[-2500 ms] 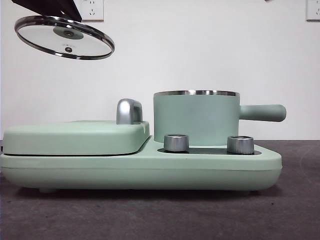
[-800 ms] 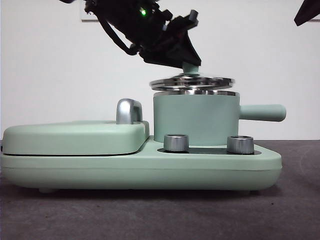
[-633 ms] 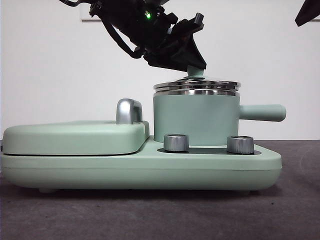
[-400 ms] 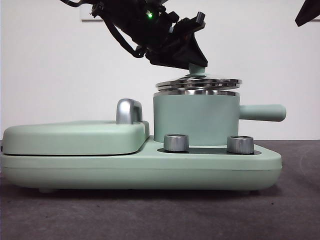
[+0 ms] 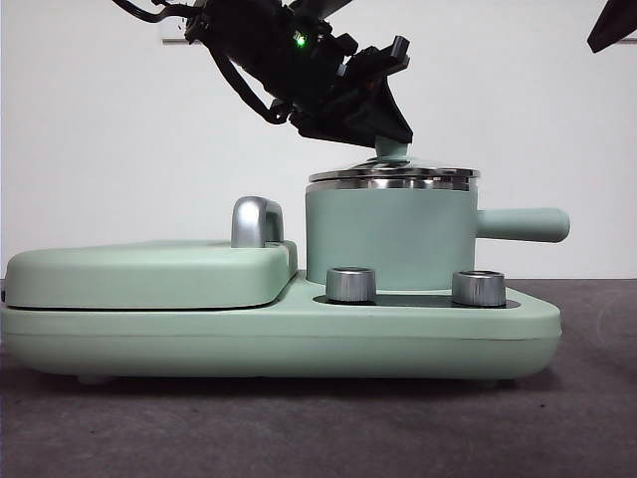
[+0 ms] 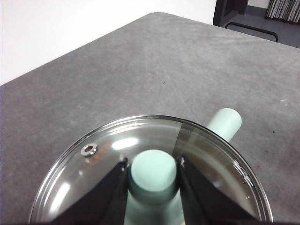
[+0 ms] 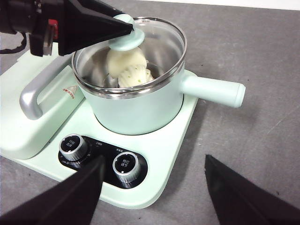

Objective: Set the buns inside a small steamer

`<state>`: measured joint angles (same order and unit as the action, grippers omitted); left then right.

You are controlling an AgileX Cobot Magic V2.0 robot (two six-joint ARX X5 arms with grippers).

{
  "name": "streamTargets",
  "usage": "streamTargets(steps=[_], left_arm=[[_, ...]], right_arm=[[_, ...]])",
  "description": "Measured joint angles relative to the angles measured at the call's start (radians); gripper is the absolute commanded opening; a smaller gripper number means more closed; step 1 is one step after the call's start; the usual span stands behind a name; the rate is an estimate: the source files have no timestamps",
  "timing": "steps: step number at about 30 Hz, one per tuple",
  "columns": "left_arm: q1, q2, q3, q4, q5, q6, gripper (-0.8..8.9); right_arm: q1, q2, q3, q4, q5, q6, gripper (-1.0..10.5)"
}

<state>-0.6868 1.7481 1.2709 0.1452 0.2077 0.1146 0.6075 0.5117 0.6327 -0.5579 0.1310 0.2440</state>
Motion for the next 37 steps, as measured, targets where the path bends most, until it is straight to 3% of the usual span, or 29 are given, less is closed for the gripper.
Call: streamTargets(steps=[15, 21, 24, 32, 37], left_arm=[[0.0, 0.0, 0.005, -0.032, 0.0, 0.005, 0.16], [0.0, 0.0, 0.005, -0.032, 0.0, 0.004, 2.6], [0.0, -0.002, 0.007, -0.043, 0.0, 0.005, 2.8], [0.008, -0.109, 0.015, -0.244, 0.0, -0.005, 2.8], [0.048, -0.243, 0.019, -0.451, 0.008, -0.071, 2.79]], right_arm=[[0.0, 0.0, 0.0, -0.006, 0.003, 0.0, 3.3], [0.0, 0.0, 0.0, -0.016, 0.004, 0.0, 3.3], [0.0, 0.0, 0.0, -0.028, 0.004, 0.0, 3.3], [0.0, 0.0, 0.0, -0.03, 0.003, 0.0, 3.3], [0.0, 0.007, 0.0, -0.026, -0.027, -0.001, 3.3]])
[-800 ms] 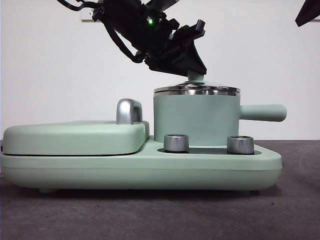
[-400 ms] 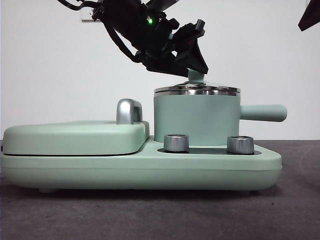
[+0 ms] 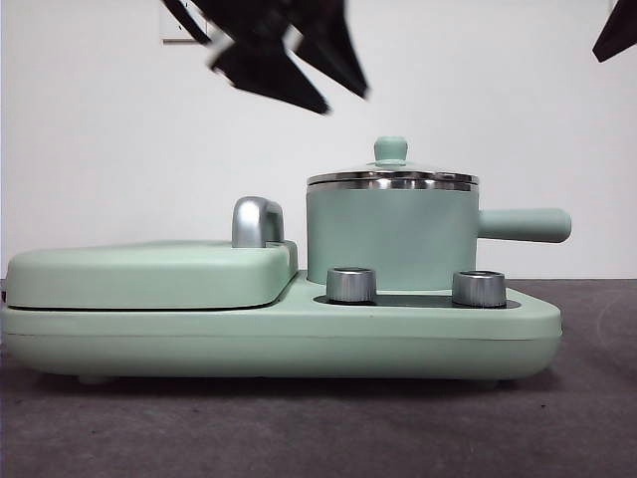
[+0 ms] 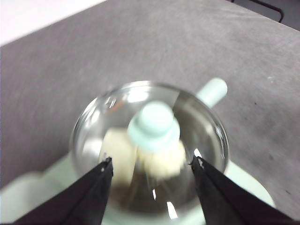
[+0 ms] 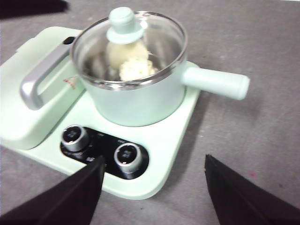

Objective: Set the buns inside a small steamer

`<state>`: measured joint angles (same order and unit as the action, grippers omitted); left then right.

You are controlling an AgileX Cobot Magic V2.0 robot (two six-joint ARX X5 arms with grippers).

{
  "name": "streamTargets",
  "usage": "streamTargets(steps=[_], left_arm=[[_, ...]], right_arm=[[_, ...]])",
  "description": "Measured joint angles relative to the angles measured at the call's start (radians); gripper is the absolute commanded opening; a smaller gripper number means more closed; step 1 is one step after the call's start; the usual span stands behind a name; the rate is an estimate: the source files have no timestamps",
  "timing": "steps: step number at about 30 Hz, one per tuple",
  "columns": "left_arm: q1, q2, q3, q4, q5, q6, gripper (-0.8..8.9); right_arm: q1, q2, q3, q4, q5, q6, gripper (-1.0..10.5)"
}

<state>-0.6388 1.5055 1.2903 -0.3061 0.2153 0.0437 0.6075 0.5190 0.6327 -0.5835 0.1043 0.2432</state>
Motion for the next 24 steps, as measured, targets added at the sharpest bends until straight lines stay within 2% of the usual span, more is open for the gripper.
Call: streamTargets(steps=[4, 6, 10, 16, 24], left_arm=[[0.042, -0.093, 0.001, -0.203, 0.009, -0.06, 2.78], [0.065, -0.137, -0.012, -0.247, 0.012, -0.071, 2.76], [0.113, -0.243, -0.101, -0.245, 0.012, -0.087, 2.76], [0.191, -0.453, -0.323, -0.208, 0.012, -0.13, 2.76], [0.21, -0.683, -0.537, -0.206, 0.013, -0.186, 2.74]], right_arm=[[0.0, 0.047, 0.003, 0.028, -0.045, -0.007, 3.3], [0.0, 0.09, 0.008, 0.056, -0.076, -0.016, 3.3], [0.005, 0.179, 0.017, 0.148, -0.129, -0.034, 3.3], [0.013, 0.312, 0.04, 0.285, -0.187, -0.046, 3.3], [0.062, 0.46, 0.061, 0.328, -0.21, -0.083, 3.3]])
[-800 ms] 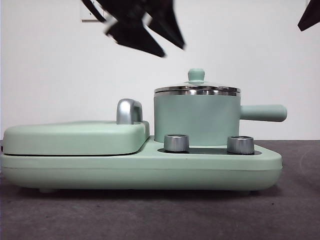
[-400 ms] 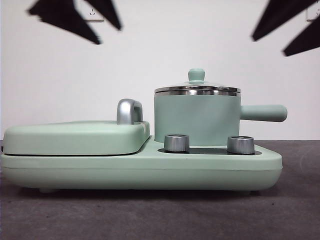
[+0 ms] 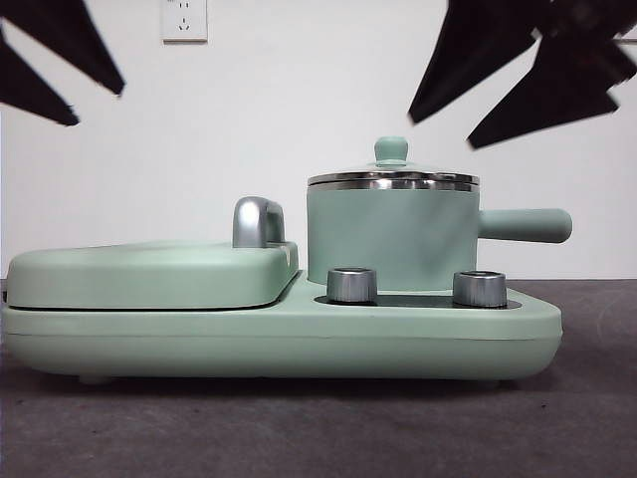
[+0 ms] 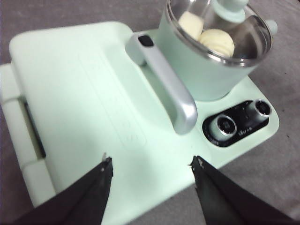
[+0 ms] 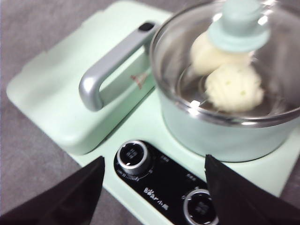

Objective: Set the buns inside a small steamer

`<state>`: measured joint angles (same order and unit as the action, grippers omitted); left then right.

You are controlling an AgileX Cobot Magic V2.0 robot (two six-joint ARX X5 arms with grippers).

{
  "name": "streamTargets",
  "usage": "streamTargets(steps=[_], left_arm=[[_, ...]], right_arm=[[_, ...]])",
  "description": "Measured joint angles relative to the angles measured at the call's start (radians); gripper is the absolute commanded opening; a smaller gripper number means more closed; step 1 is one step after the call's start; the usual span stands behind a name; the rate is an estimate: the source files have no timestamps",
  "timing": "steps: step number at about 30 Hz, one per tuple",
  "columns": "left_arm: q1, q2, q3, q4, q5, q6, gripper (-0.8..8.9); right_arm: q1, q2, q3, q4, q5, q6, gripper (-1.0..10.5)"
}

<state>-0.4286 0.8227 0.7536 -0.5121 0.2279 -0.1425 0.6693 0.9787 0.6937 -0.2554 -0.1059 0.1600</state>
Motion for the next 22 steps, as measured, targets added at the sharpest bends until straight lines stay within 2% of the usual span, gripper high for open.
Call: streamTargets(steps=[6, 7, 8, 9, 13, 17, 22], left_arm=[[0.0, -0.026, -0.019, -0.029, 0.002, -0.007, 2.34], [0.0, -0.026, -0.019, -0.039, 0.003, -0.007, 1.57], [0.0, -0.026, -0.019, -0.043, 0.003, -0.007, 0.04], [0.0, -0.026, -0.019, -0.043, 0.003, -0.007, 0.23], [-0.001, -0.026, -0.019, -0.047, 0.006, -0.009, 0.1], [-0.001, -0.041, -0.019, -0.156, 0.025, -0.02, 0.1], [-0.001, -0.045, -0.019, -0.161, 0.026, -0.027, 0.1]], right_arm=[[0.04, 0.024, 0.0, 0.013, -0.002, -0.005, 3.1], [0.045, 0.024, 0.0, 0.013, -0.004, -0.005, 2.4], [0.045, 0.024, 0.0, 0.013, -0.005, -0.005, 1.1], [0.046, 0.024, 0.0, 0.014, -0.006, -0.005, 0.0], [0.046, 0.024, 0.001, 0.035, -0.01, -0.006, 0.1], [0.047, 0.024, 0.003, 0.035, -0.093, -0.003, 0.1], [0.05, 0.024, 0.003, 0.035, -0.103, -0.002, 0.1]])
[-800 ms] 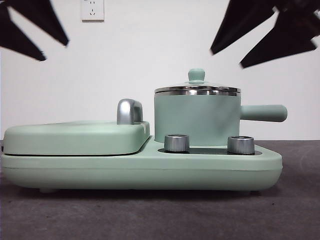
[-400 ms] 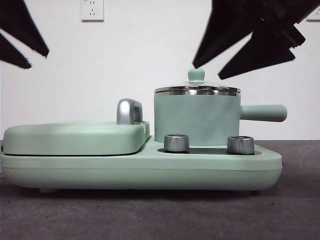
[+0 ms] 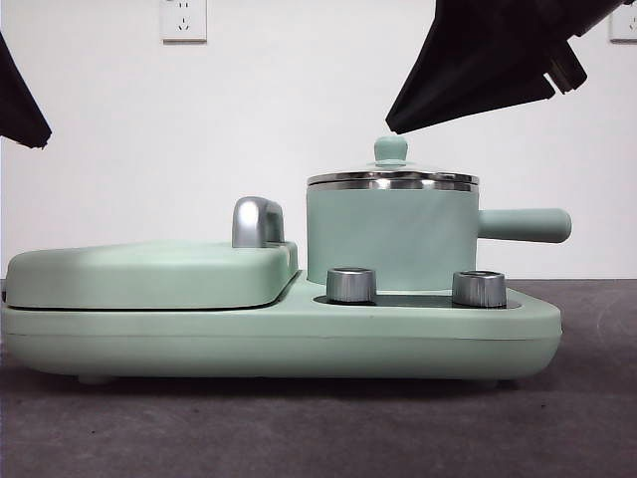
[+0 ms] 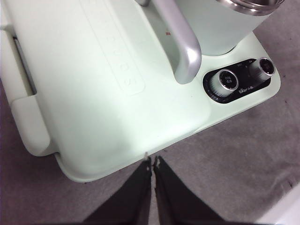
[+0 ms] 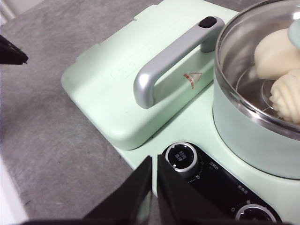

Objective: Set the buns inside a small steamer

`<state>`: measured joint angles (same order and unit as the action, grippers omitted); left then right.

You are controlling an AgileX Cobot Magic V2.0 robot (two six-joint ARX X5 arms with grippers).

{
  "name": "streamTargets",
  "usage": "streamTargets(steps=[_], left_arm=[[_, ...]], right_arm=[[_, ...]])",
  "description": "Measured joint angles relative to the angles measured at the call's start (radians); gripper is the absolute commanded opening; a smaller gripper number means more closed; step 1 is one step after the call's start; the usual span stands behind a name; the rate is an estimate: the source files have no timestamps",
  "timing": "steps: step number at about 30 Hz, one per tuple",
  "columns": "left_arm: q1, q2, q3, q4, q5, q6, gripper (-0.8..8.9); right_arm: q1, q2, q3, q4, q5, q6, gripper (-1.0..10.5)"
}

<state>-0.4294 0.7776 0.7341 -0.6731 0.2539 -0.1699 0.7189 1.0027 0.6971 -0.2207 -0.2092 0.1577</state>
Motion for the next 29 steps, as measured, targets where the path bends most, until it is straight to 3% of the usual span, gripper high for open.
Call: streamTargets(steps=[9, 16, 22, 29], left_arm=[[0.031, -0.038, -0.014, 0.02, -0.021, 0.026, 0.1], [0.223, -0.36, -0.317, 0.298, -0.051, 0.091, 0.1], [0.34, -0.691, -0.577, 0.422, -0.165, 0.101, 0.1], [0.39, -0.772, -0.702, 0.498, -0.153, 0.101, 0.1]], right_arm=[[-0.001, 0.0, 0.0, 0.0, 0.0, 0.0, 0.1], [-0.001, 0.0, 0.0, 0.001, 0.0, 0.0, 0.1], [-0.001, 0.0, 0.0, 0.001, 0.0, 0.0, 0.1], [-0.001, 0.0, 0.0, 0.0, 0.0, 0.0, 0.1]])
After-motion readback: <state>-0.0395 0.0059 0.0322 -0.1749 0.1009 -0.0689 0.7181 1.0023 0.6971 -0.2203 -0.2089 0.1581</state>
